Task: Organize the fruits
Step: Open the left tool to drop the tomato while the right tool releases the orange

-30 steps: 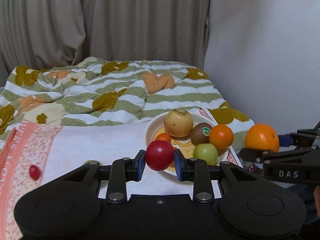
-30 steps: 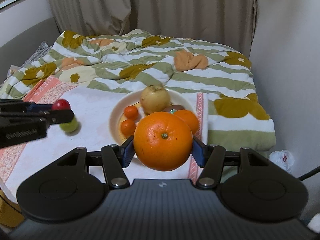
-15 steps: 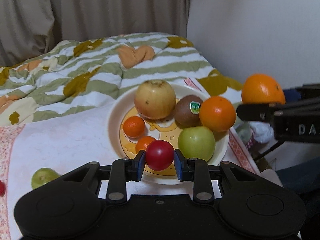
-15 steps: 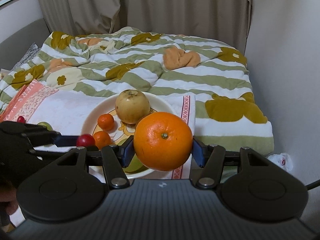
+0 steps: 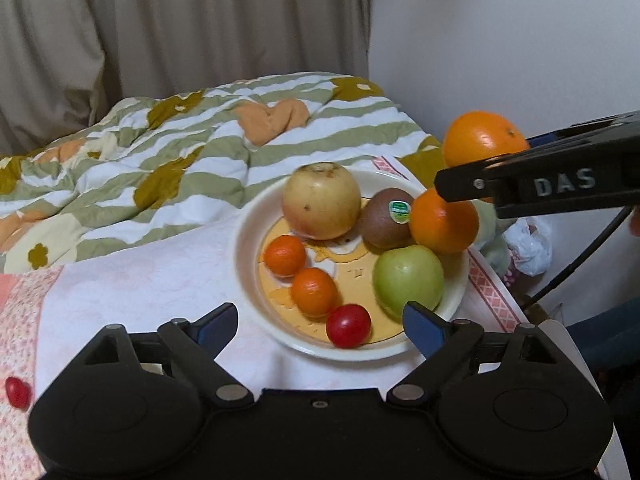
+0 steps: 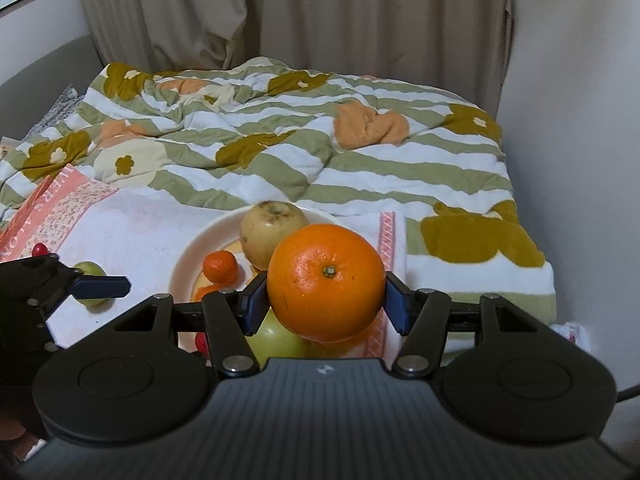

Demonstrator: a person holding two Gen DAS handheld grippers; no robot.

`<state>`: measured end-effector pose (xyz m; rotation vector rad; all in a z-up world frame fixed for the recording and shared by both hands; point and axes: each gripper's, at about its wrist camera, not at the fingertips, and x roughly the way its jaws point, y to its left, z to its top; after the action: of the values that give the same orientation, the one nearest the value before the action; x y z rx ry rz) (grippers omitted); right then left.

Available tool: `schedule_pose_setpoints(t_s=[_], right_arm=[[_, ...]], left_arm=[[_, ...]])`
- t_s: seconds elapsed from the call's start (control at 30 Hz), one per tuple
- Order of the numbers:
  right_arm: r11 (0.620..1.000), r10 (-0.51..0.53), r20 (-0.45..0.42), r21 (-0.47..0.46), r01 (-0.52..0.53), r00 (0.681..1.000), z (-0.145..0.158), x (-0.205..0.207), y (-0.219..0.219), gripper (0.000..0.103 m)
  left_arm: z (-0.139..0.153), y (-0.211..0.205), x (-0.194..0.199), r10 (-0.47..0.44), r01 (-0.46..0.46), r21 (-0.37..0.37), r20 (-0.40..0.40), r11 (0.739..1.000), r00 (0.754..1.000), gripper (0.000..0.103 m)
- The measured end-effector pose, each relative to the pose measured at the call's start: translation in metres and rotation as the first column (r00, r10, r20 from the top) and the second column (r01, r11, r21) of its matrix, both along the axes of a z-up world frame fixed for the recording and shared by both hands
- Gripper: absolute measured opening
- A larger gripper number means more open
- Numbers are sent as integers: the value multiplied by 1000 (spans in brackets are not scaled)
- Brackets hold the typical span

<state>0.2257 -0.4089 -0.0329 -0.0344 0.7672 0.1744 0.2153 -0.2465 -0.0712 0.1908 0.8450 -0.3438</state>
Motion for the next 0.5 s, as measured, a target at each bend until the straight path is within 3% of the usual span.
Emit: schedule_pose_setpoints(t_s=[0.5], right_arm=[[995, 95, -42, -7, -95, 995, -41, 42, 57, 74]], left_arm=[[25, 67, -11, 178, -176, -35, 49, 984, 983, 96]])
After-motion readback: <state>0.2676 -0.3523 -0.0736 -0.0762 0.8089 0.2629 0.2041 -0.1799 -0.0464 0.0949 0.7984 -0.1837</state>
